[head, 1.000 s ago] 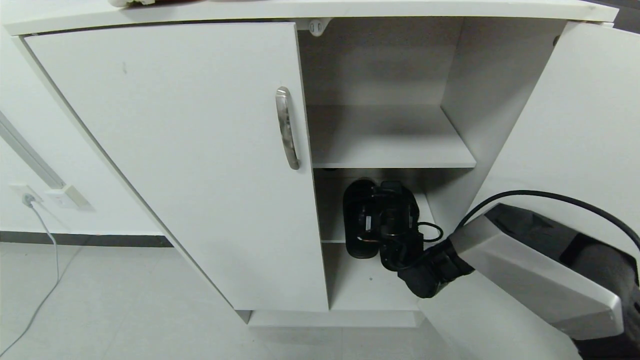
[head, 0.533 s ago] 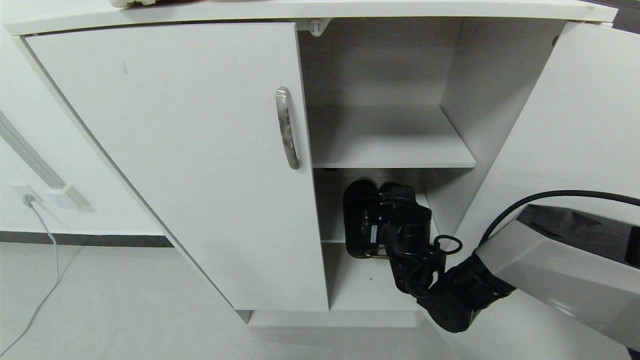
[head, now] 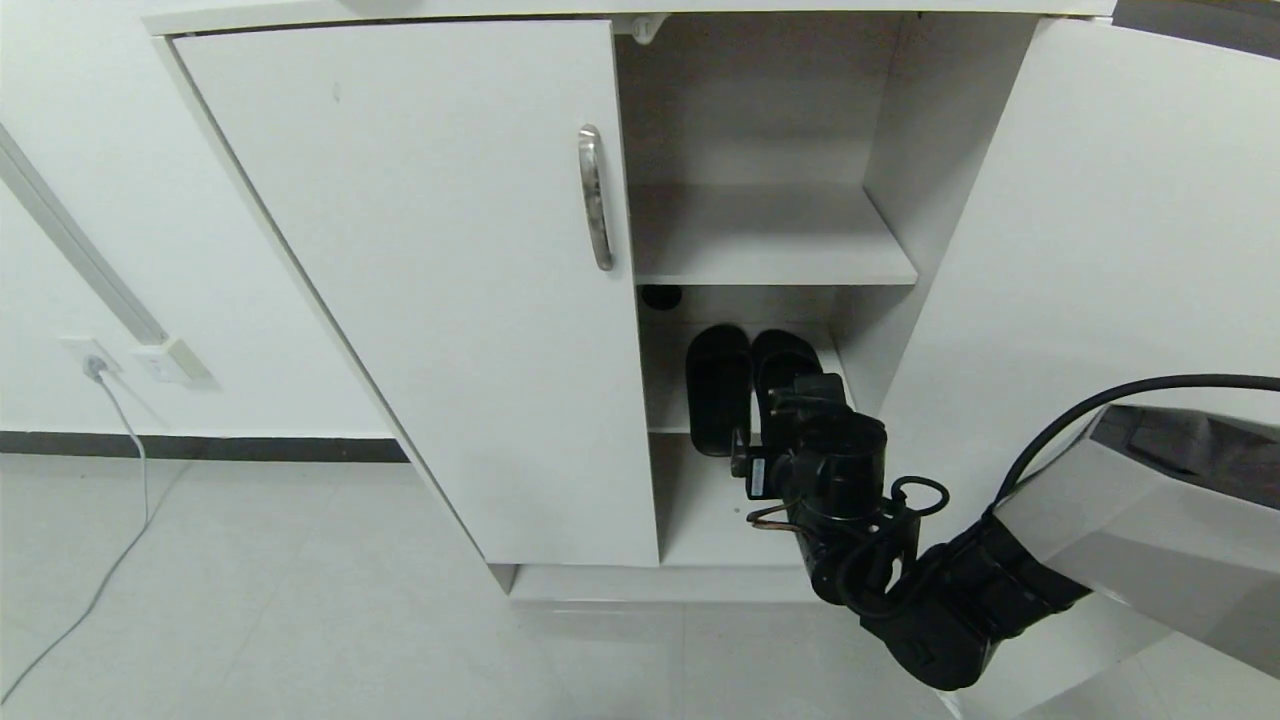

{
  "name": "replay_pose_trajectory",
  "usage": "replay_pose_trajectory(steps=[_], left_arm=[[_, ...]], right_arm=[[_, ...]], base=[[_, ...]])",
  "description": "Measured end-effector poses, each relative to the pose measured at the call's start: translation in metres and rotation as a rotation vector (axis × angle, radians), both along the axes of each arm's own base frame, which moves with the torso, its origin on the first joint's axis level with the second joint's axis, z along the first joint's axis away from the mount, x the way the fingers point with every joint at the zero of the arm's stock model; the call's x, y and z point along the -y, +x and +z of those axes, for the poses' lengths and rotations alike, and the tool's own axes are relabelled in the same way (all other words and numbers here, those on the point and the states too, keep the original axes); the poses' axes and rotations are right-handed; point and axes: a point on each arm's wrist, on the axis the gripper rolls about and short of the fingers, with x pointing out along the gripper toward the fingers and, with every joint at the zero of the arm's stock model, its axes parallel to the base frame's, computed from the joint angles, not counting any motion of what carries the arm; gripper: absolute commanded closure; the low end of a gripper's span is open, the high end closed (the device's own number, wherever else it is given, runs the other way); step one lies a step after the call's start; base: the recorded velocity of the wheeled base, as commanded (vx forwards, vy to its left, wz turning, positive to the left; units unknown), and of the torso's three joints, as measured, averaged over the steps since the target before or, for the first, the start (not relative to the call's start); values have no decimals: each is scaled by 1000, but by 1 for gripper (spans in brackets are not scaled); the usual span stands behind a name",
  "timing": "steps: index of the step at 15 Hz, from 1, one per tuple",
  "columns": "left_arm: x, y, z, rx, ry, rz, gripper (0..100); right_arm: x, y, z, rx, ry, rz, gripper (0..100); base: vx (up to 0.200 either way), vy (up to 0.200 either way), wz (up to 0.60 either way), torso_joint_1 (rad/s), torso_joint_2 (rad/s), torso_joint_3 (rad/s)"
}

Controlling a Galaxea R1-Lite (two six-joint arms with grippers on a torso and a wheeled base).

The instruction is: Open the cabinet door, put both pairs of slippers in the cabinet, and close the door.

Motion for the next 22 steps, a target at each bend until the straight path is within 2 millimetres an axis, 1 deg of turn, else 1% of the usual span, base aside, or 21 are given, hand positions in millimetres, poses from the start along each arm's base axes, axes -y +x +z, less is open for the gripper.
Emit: replay_pose_trajectory(steps=[5,15,22], left_arm=[[0,0,0,2,-12,3,100],[0,0,0,2,-12,0,100],[0,0,0,1,-12,-2,100]], right_arm=[[1,-7,1,-2,-13,11,0],[1,-9,0,-4,-20,13,0],[2,-10,-1,-1,-18,13,0]], base=[[0,0,0,0,0,0],[0,0,0,0,0,0],[0,0,0,2,4,179]])
